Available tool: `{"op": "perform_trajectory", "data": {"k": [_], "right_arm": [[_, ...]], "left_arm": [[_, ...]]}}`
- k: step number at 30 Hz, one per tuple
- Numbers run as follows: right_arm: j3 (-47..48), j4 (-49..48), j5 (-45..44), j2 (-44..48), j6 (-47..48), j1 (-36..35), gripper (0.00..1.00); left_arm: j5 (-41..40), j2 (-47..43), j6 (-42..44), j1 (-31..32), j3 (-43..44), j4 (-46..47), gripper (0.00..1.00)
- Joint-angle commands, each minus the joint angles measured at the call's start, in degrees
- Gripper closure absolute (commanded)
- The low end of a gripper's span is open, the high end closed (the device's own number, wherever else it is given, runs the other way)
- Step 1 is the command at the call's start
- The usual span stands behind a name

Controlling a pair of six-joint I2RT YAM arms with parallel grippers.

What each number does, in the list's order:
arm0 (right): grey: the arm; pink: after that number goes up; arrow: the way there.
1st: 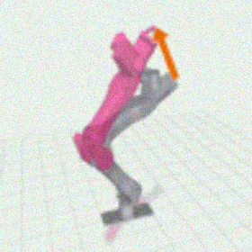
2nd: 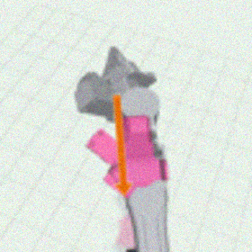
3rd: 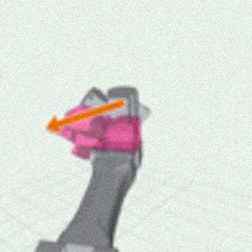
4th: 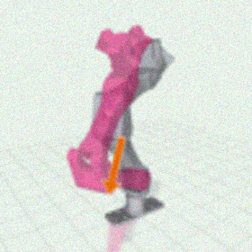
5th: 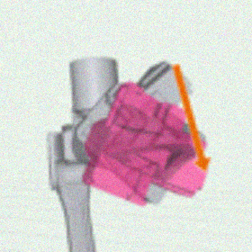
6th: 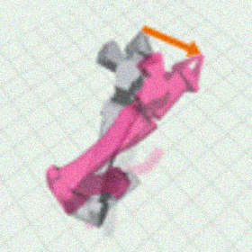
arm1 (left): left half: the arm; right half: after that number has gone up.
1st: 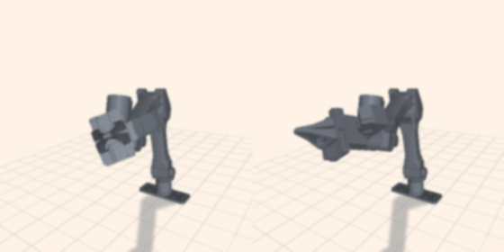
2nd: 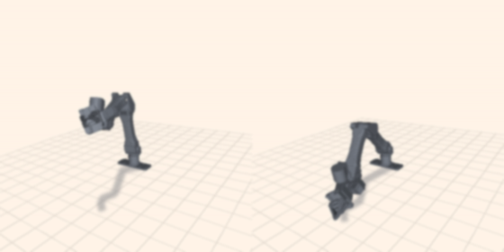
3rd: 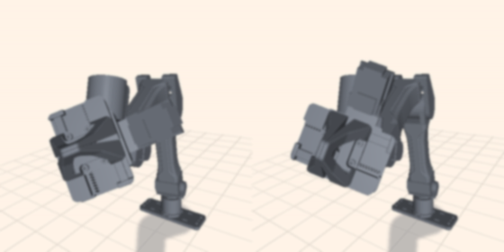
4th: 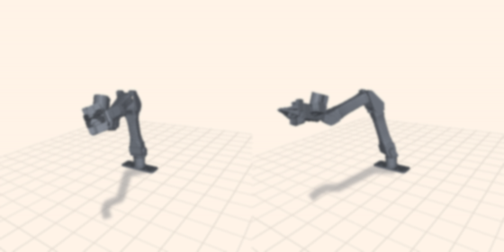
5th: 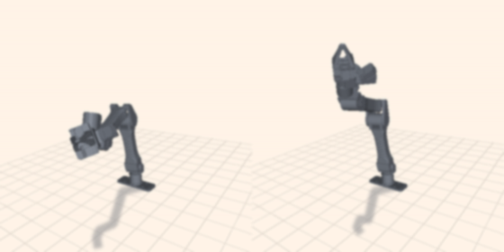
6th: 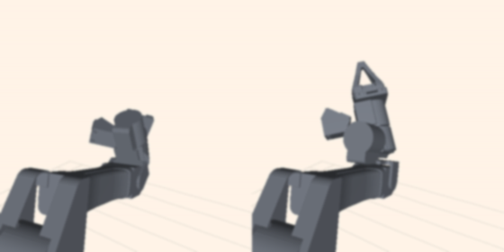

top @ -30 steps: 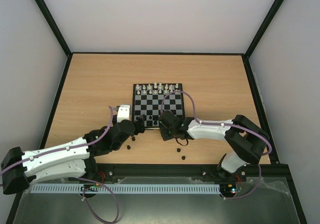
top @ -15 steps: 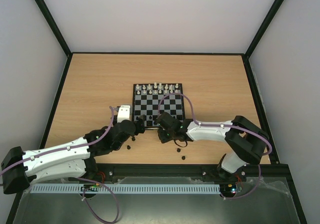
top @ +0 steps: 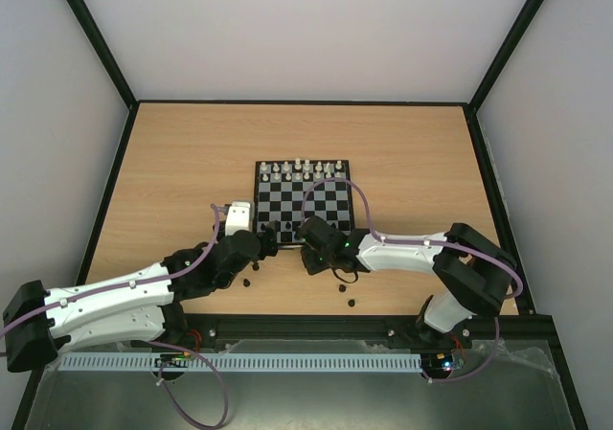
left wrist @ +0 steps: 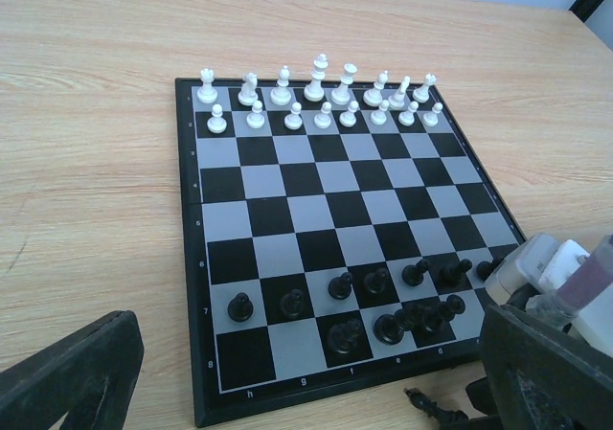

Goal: Set up the chess pieces on the board
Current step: Pick up the chessboard from the center of the board.

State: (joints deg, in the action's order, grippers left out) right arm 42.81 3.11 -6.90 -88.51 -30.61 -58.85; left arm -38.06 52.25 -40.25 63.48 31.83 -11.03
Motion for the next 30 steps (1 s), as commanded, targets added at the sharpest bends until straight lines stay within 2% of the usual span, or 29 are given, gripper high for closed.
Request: {"op": "perform_trajectory", "data": {"k": [1, 11, 21, 26, 30], "right_arm": [[1.95, 1.9, -0.41, -2.25, 0.72, -0.29, 0.63], [1.75, 1.76, -0.51, -3.22, 0.95, -0.27, 0.68], [1.51, 1.76, 0.19, -3.14, 1.24, -0.28, 0.83], [-0.01, 2.67, 0.84, 1.23, 0.78, -0.29, 0.87], [-2.33, 2.64, 4.31, 8.23, 0.64, -0.28, 0.86]], "left_arm": [[-1.18, -0.13, -0.06, 0.39, -0.62, 0.57, 0.01], [-1.31, -0.01, 0.16, 0.36, -0.59, 0.82, 0.01], [-0.85, -0.28, 0.14, 0.36, -0.37, 0.43, 0.01], [1.98, -1.72, 0.25, 0.37, 0.5, -1.08, 0.01], [8.95, -5.47, 0.83, 0.3, 0.78, -2.38, 0.01]]}}
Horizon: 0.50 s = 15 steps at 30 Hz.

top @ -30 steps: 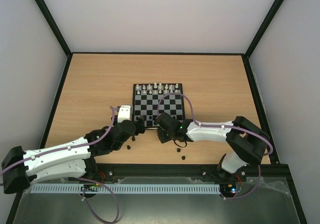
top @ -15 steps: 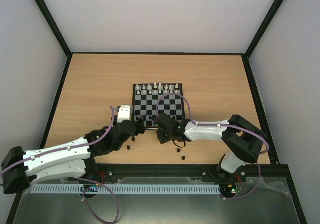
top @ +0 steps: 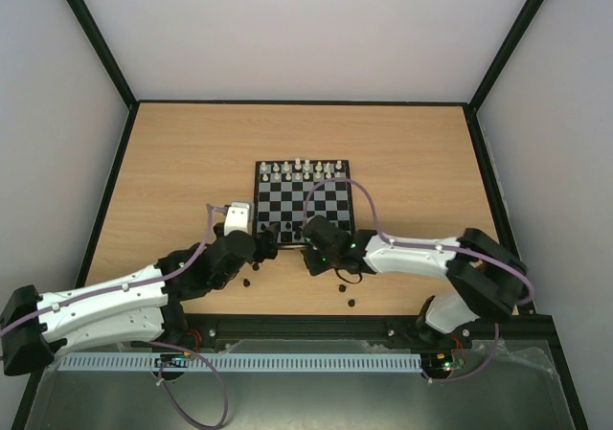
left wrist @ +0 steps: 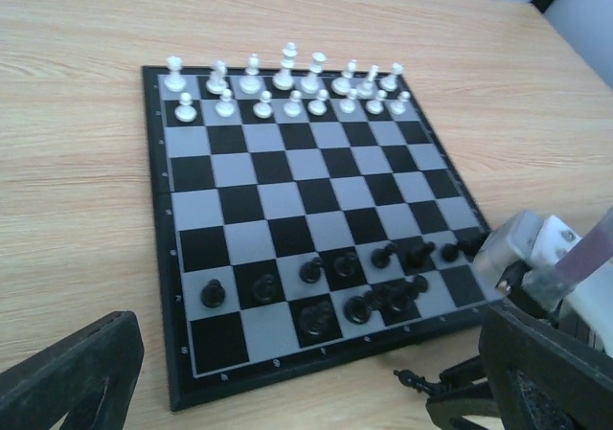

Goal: Set up the chess pieces on the board
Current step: Pick up the chessboard from the center of the board, then place the chess piece on the chessboard.

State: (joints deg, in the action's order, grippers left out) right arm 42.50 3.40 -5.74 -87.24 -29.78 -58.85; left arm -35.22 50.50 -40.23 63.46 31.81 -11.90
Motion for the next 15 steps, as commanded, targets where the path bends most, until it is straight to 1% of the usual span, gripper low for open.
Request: {"op": "perform_trajectory", "data": {"k": [1, 5, 7, 11, 15], "right_arm": [[-2.56, 2.33, 4.38, 8.87, -0.19, -0.29, 0.86], [-3.76, 2.36, 10.27, 16.71, 0.09, -0.28, 0.85], [-4.43, 1.75, 14.93, 20.31, 0.81, -0.3, 0.85], [-5.49, 0.52, 22.42, 26.94, 2.14, -0.31, 0.83], [-5.56, 0.24, 26.68, 32.02, 2.68, -0.38, 0.83]], "left_arm": [[8.12, -5.01, 1.08, 0.32, 0.66, -1.51, 0.01], [15.95, -10.08, 1.39, -0.32, 0.21, -1.83, 0.01], [21.21, -12.31, 1.66, -0.9, -0.16, -0.61, 0.01], [36.92, -16.22, 1.94, -4.17, -2.19, 6.45, 0.01], [53.3, -16.62, -0.9, -10.61, -5.03, 14.35, 0.01]]}}
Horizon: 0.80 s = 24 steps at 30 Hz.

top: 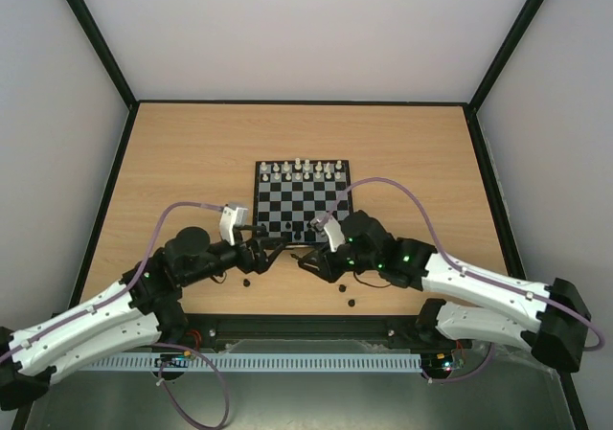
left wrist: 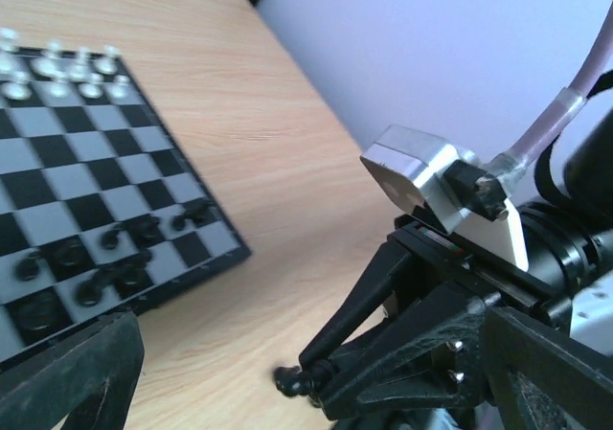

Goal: Set up the chess pieces on the board
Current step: Place the chess piece on the chessboard.

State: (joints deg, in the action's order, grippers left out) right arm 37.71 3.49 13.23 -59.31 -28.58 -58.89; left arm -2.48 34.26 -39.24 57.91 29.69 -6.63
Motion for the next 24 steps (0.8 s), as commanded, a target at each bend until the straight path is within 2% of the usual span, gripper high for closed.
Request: {"op": "perform_trajectory", "data": {"k": [1, 4, 7, 16, 24], "right_arm": [[-0.67, 0.26, 8.21, 5.1, 1.55, -0.27, 0.83], [-0.65, 0.47, 9.85, 7.97, 1.44, -0.34, 0.82], [-0.58, 0.16, 10.36, 9.67, 1.31, -0.39, 0.81], [0.56, -1.0, 9.39, 7.91, 2.29, -0.42, 0.81], [1.49, -2.07, 9.75, 5.64, 3.04, -0.42, 0.81]], "left_arm": [[24.49, -0.27, -2.88, -7.04, -3.76, 11.37, 0.01], [35.24, 0.34, -7.24, -12.86, -6.9, 18.31, 0.01], [41.41, 2.91, -11.01, -14.65, -9.54, 26.35, 0.01], [45.15, 6.16, -13.66, -14.67, -10.39, 32.87, 0.05], [48.08, 11.36, -14.93, -14.6, -11.26, 34.94, 0.26]]}}
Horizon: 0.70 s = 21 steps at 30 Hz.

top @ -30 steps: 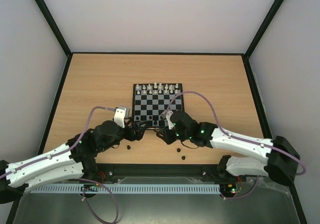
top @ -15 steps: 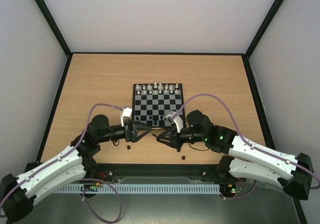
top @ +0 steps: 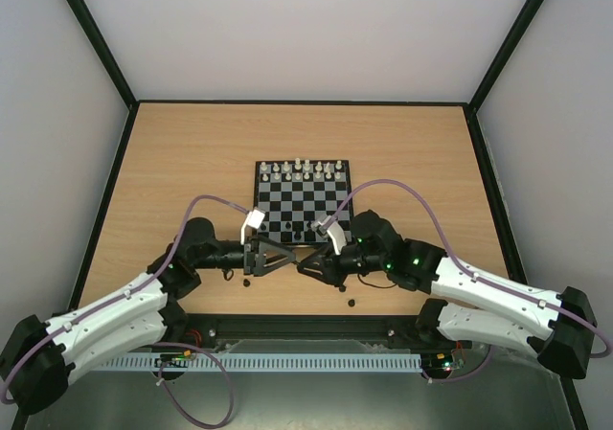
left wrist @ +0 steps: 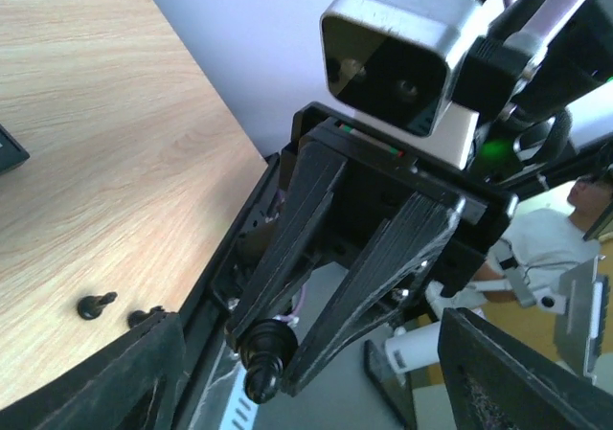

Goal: Set up the chess pieces on the board
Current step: Place the chess piece on the chessboard.

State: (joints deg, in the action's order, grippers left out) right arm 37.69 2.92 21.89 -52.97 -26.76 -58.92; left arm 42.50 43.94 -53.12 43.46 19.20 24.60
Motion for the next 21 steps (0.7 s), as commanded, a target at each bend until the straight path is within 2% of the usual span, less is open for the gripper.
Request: {"op": "perform_trajectory", "data": {"k": [1, 13, 21], "right_arm": [[1.61, -1.51, 0.87, -0.77, 1.27, -0.41, 0.81], [1.59, -1.14, -0.58, -0.63, 1.63, -0.41, 0.81], [1.68, -0.94, -1.72, -0.58, 1.8, -0.41, 0.81]], "left_arm": [[3.23, 1.97, -1.24, -0.14, -1.09, 4.36, 0.29], [4.01, 5.06, -0.51, 0.2, -1.1, 4.89, 0.65], [3.83, 6.47, 0.5, 0.79, -0.76, 3.88, 0.81]]}}
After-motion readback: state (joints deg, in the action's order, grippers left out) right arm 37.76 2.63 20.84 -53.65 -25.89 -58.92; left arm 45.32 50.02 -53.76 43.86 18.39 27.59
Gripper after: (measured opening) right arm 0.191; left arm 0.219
